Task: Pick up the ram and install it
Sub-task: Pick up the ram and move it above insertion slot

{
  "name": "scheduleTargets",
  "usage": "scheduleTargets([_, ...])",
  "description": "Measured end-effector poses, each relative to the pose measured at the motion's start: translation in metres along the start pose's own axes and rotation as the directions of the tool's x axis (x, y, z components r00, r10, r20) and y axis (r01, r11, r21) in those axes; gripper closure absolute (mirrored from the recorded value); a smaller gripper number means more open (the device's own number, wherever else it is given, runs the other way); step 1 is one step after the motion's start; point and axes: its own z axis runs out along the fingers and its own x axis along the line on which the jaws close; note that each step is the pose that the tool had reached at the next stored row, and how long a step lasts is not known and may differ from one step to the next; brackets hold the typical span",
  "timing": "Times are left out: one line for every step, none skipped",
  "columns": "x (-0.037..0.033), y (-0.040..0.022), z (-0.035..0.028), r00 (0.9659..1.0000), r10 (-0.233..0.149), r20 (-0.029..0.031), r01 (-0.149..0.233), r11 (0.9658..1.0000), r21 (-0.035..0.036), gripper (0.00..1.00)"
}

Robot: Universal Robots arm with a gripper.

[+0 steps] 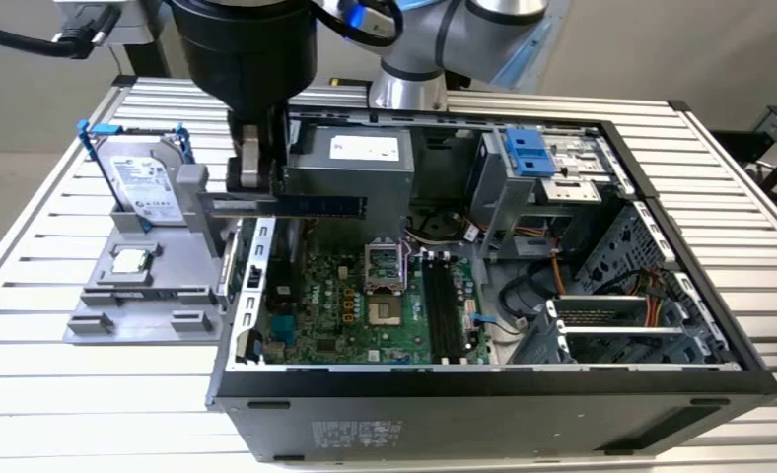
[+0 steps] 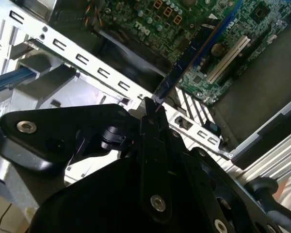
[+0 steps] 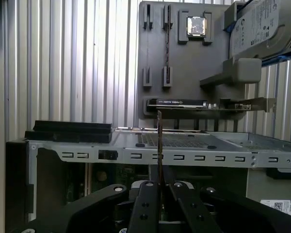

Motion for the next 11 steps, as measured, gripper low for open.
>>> scheduleTargets([0.0001, -0.0035, -0.0002, 1.0000, 0.000, -0.0001, 0.000, 1.0000, 0.0000, 1.00])
scheduleTargets([0.0001, -0.0065, -0.0003, 1.0000, 0.000, 0.0000, 0.000, 1.0000, 0.0000, 1.00])
scheduleTargets([0.0002, -0.0092, -0.0004, 1.0000, 0.000, 0.0000, 0.000, 1.0000, 0.0000, 1.00])
scheduleTargets([0.0003, -0.0120, -0.0005, 1.0000, 0.000, 0.0000, 0.000, 1.0000, 0.0000, 1.00])
scheduleTargets([0.0003, -0.0147, -0.0006, 1.0000, 0.000, 0.0000, 0.000, 1.0000, 0.0000, 1.00])
scheduleTargets([0.0004, -0.0163, -0.0007, 1.0000, 0.000, 0.0000, 0.000, 1.0000, 0.0000, 1.00])
scheduleTargets([0.0004, -0.0177, -0.0007, 1.0000, 0.000, 0.0000, 0.000, 1.0000, 0.0000, 1.00])
scheduleTargets([0.0004, -0.0192, -0.0007, 1.0000, 0.000, 0.0000, 0.000, 1.0000, 0.0000, 1.00])
scheduleTargets([0.0005, -0.0216, -0.0008, 1.0000, 0.000, 0.0000, 0.000, 1.0000, 0.0000, 1.00])
scheduleTargets([0.0005, -0.0242, -0.0009, 1.0000, 0.000, 0.0000, 0.000, 1.0000, 0.0000, 1.00])
scheduleTargets([0.0006, -0.0267, -0.0010, 1.0000, 0.000, 0.0000, 0.000, 1.0000, 0.0000, 1.00])
